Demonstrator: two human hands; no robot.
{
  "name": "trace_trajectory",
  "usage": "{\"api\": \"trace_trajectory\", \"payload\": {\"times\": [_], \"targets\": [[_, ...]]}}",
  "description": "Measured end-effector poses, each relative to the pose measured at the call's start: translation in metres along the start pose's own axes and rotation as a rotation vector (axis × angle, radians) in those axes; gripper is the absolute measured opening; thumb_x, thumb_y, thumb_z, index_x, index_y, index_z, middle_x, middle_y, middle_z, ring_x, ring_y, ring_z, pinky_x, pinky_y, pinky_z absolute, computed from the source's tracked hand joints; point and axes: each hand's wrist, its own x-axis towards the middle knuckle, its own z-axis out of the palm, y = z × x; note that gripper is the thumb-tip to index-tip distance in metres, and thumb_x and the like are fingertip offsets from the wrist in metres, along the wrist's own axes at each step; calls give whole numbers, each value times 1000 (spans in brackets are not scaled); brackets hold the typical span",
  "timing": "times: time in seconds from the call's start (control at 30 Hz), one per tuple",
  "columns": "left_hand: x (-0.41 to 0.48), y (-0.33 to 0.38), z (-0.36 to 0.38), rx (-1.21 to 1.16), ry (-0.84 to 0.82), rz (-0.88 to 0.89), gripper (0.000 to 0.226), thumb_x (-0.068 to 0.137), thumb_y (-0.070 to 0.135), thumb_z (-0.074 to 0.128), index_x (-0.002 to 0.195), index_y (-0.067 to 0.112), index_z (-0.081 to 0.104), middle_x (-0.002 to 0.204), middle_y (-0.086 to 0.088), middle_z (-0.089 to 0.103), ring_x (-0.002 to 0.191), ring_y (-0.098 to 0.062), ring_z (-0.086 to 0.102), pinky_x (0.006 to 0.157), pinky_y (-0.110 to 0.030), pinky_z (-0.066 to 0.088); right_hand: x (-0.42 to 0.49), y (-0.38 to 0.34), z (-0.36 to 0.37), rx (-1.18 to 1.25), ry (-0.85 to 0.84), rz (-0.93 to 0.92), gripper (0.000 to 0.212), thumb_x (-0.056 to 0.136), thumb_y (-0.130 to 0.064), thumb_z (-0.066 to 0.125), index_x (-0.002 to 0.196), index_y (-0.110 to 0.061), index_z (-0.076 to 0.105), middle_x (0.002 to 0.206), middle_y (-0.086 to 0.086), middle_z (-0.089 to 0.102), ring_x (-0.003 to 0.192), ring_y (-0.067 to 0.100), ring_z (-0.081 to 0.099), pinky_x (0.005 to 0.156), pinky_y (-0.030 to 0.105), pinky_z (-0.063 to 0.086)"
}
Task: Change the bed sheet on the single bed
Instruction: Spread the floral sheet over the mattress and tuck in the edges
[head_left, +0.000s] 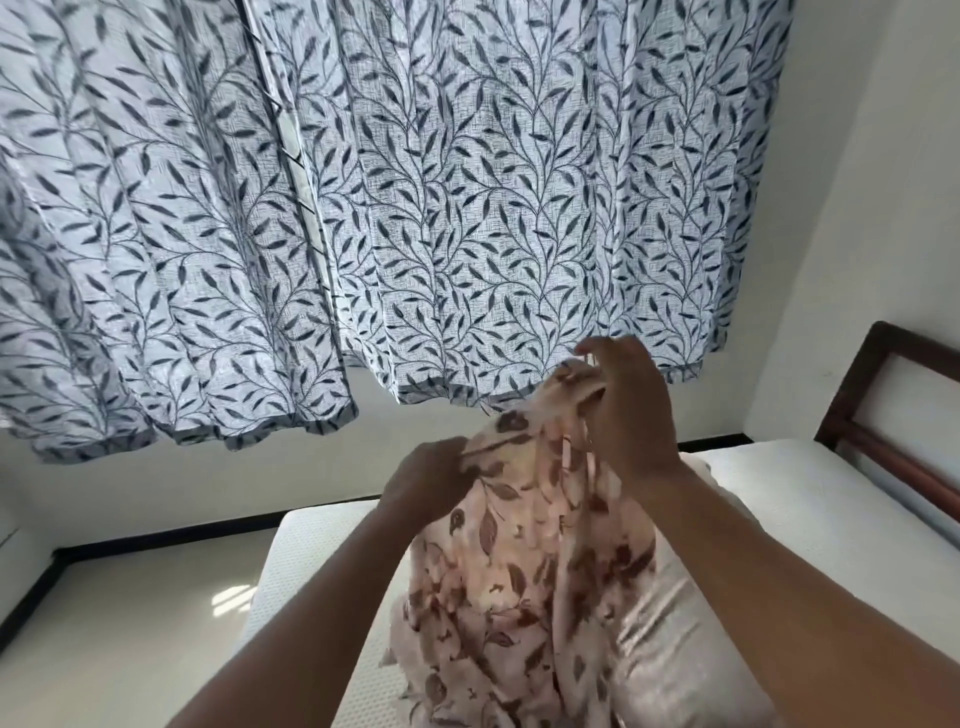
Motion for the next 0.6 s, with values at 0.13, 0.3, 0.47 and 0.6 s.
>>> {"api": "trace_trajectory", "payload": {"times": [0.13, 0.3, 0.47, 0.6], "targets": [[2, -37, 11, 0, 139, -331, 14, 87, 27, 59, 96, 22, 69, 102, -9, 73, 100, -33, 67, 72, -33, 45, 2, 19, -5, 69, 94, 108, 32, 80, 5, 64, 107, -12, 71, 98, 10, 59, 89, 28, 58, 72, 21, 32], [0, -69, 6, -139, 72, -525, 12, 93, 18, 56, 91, 11, 66, 105, -18, 70, 103, -37, 67, 76, -36, 53, 15, 15, -16, 210, 341, 82, 15, 87, -2, 62, 100, -5, 68, 99, 13, 60, 91, 20, 56, 76, 14, 38], [34, -26, -66, -884, 314, -371, 3, 87, 26, 63, 88, 26, 65, 98, -6, 72, 100, -33, 70, 83, -43, 60, 31, -5, -28, 578, 373, 114, 21, 87, 1, 47, 88, -18, 57, 74, -17, 59, 69, -7, 54, 61, 16, 41], [37, 37, -120, -1309, 424, -17, 43, 110, 28, 33, 97, 12, 71, 86, -8, 73, 82, -26, 69, 76, -38, 59, 38, -7, -23, 1065, 87, 184, 39, 90, -3, 51, 88, -40, 65, 105, 2, 68, 99, 28, 67, 81, 37, 57]]}}
